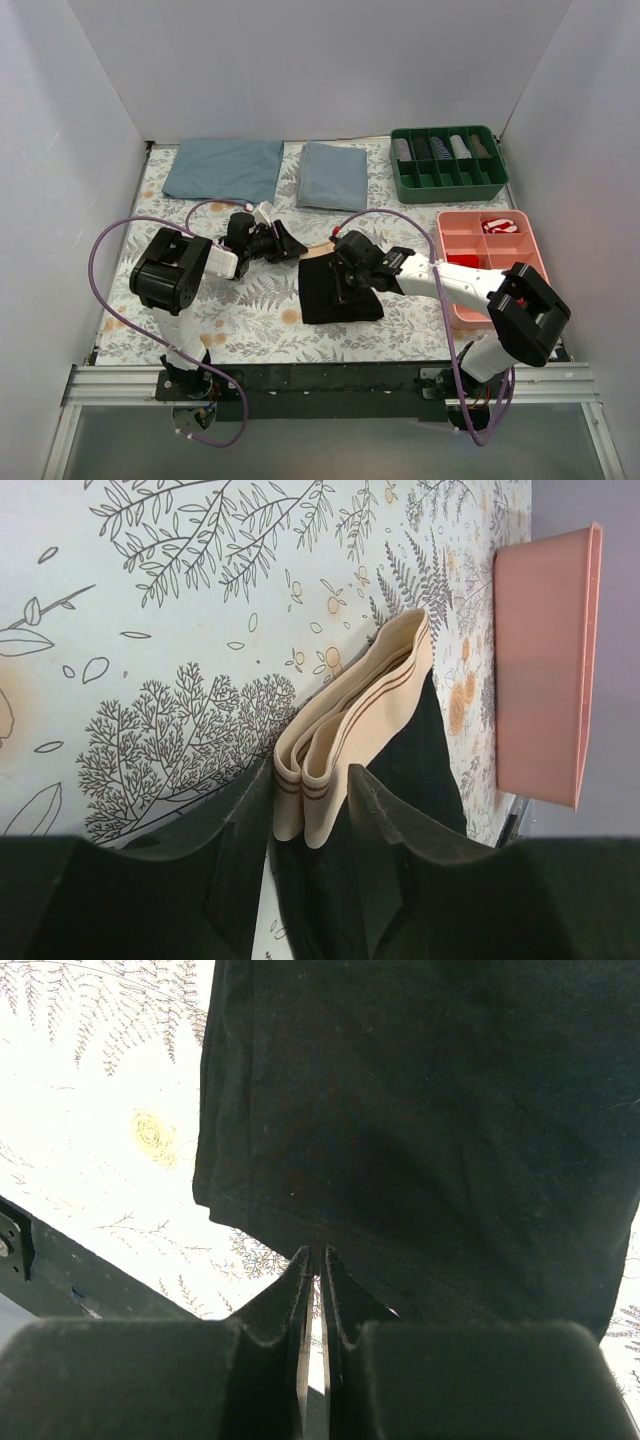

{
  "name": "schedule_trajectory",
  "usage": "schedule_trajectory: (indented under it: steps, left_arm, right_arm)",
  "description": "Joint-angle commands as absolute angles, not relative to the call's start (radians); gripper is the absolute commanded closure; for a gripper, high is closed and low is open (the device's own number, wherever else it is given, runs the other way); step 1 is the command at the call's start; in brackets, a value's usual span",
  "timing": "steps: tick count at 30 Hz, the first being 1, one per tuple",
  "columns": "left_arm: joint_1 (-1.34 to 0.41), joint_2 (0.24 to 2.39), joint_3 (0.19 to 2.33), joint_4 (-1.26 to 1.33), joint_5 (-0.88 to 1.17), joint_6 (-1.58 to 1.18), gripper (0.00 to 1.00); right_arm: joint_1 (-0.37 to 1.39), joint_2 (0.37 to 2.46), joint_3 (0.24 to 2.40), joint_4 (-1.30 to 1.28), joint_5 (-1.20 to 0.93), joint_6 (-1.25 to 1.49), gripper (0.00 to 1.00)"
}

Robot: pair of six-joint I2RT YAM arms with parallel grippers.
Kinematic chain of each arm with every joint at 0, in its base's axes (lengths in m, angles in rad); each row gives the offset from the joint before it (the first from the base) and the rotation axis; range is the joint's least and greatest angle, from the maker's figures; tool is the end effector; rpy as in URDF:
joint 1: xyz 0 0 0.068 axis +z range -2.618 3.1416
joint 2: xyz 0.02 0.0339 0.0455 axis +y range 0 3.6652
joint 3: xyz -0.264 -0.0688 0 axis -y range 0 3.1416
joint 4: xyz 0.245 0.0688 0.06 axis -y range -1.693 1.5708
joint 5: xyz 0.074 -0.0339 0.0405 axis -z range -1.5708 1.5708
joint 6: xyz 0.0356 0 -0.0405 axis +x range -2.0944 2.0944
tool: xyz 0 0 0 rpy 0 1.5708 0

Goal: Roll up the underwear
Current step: Fold the underwear at the center of the board.

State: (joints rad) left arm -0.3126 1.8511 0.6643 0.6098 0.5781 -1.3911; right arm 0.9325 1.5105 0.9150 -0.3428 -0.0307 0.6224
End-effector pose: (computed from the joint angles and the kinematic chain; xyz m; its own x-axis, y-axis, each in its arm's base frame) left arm 0.3056 -0.1192 0.1059 -0.7749 -0.6155 0.1435 -0.3868 0.2823 -0.8779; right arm 0.1811 0.2459 0.2009 -0.8647 -0.1876 -0.4659 -0.3808 0.8497 0.3648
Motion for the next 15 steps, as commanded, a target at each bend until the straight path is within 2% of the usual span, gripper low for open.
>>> schedule_trajectory:
  steps: [1, 6, 12, 15]
  left_arm:
    - [-0.319, 1.822, 0.637, 0.505, 0.529, -1.353, 0.65]
    - [-0.319, 1.821, 0.632, 0.502, 0.532, -1.351, 0.68]
    - [-0.321, 1.822, 0.64, 0.494, 0.54, -1.348, 0.81]
    - [-0.319, 1.822, 0.649, 0.483, 0.543, -1.348, 0.83]
  right_arm:
    - [0.943, 1.514, 0.954, -0.342, -0.037, 0.623, 0.87]
    - [0.951, 1.526, 0.963, -0.345, -0.04, 0.627, 0.87]
    - [0.971, 1.539, 0.985, -0.35, -0.022, 0.626, 0.86]
    - [1.002, 1.555, 1.023, -0.371, 0.03, 0.624, 0.84]
